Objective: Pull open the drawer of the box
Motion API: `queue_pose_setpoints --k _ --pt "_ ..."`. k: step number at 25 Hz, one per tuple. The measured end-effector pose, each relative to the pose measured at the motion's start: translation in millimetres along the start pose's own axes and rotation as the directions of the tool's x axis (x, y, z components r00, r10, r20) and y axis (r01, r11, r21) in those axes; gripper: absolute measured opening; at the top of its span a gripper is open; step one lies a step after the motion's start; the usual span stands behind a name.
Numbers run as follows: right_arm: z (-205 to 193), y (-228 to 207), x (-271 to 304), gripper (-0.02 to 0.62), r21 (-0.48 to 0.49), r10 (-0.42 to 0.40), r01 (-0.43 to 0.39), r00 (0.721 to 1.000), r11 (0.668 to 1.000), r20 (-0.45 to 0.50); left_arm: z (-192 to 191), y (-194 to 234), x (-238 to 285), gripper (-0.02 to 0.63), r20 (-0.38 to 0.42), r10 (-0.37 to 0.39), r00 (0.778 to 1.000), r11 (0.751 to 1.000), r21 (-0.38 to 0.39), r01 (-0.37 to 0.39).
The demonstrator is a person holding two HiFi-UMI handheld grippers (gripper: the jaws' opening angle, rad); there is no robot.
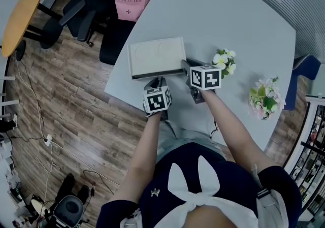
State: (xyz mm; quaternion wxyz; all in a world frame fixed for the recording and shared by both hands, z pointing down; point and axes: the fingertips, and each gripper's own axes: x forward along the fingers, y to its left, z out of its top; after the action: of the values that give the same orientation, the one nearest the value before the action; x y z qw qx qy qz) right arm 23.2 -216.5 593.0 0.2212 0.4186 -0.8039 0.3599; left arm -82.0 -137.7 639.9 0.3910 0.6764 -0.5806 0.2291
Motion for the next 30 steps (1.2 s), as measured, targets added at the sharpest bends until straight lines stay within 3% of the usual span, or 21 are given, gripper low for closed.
queue_pose_setpoints --k 30 --pt "1.2 0.4 0.4 0.084 -0.011 -0.010 0.010 1.000 1.000 -0.008 -11.3 -3.5 -8.2 0.077 -0.023 -0.008 1.000 0.999 0.041 0.009"
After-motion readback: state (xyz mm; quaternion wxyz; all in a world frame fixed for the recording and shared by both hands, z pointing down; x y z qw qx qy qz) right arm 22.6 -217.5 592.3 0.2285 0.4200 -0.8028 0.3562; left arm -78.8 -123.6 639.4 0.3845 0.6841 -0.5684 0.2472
